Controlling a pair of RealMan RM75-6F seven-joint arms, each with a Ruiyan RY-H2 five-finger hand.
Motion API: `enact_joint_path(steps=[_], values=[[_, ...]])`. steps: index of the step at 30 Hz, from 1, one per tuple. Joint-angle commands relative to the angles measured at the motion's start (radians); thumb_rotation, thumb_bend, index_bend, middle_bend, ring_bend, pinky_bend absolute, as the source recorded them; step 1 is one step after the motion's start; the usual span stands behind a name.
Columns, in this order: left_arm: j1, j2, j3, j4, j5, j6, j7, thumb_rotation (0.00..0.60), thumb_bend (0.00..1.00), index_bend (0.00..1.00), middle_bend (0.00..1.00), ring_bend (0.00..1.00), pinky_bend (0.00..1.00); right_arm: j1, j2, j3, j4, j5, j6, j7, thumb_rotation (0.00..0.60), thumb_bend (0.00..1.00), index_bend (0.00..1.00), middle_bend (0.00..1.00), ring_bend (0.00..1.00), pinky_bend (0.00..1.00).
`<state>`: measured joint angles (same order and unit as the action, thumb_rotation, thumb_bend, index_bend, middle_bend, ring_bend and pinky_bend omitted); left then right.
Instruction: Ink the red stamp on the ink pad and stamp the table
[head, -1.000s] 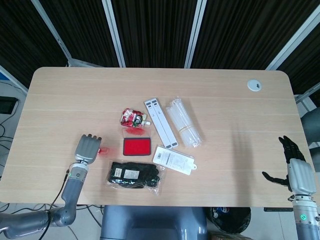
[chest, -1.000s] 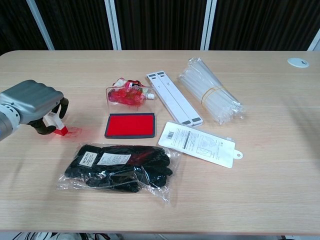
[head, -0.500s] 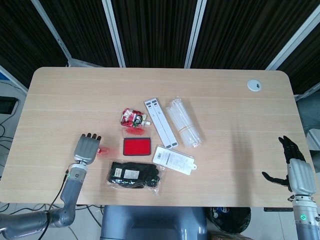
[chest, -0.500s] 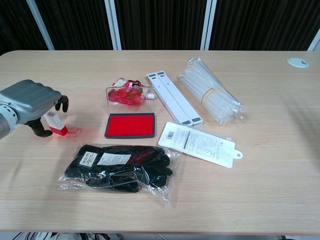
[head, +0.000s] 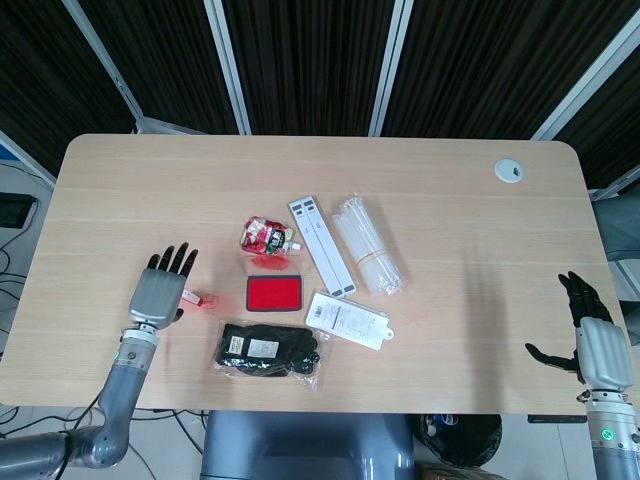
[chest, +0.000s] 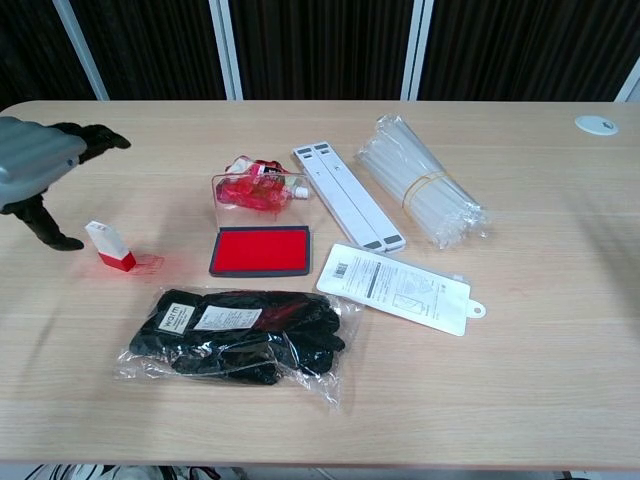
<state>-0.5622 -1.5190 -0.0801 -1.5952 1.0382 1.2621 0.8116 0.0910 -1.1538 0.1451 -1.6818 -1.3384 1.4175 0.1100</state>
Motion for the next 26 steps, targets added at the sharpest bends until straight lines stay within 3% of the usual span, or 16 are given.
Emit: enact_joint_path(steps=[1, 7, 14, 26], values=[[0.06, 0.087, 0.026, -0.076, 0.084, 0.064, -0.107, 0.6, 0.09, 0.0, 0.0, 0.0, 0.11, 0.0, 0.0, -0.001, 0.003, -0.001, 0.001, -0.008, 0.6, 0.13, 0.0, 0.0, 0.0, 0.16], [0.16, 0.18, 0.088, -0.094, 0.2, 0.162, -0.267, 0.6, 0.08, 0.0, 0.0, 0.0, 0.02, 0.002, -0.004, -0.002, 0.012, -0.007, 0.009, -0.04, 0.6, 0.12, 0.0, 0.0, 0.0, 0.16], [0.262, 0.218, 0.132, -0.023, 0.286, 0.264, -0.426, 0.6, 0.08, 0.0, 0.0, 0.0, 0.0, 0.001, -0.01, -0.003, 0.018, -0.018, 0.024, -0.062, 0.6, 0.12, 0.0, 0.0, 0.0, 0.16], [0.343, 0.249, 0.11, 0.019, 0.297, 0.318, -0.568, 0.6, 0.08, 0.0, 0.0, 0.0, 0.0, -0.006, -0.022, -0.002, 0.017, -0.023, 0.046, -0.078, 0.6, 0.12, 0.0, 0.0, 0.0, 0.16]])
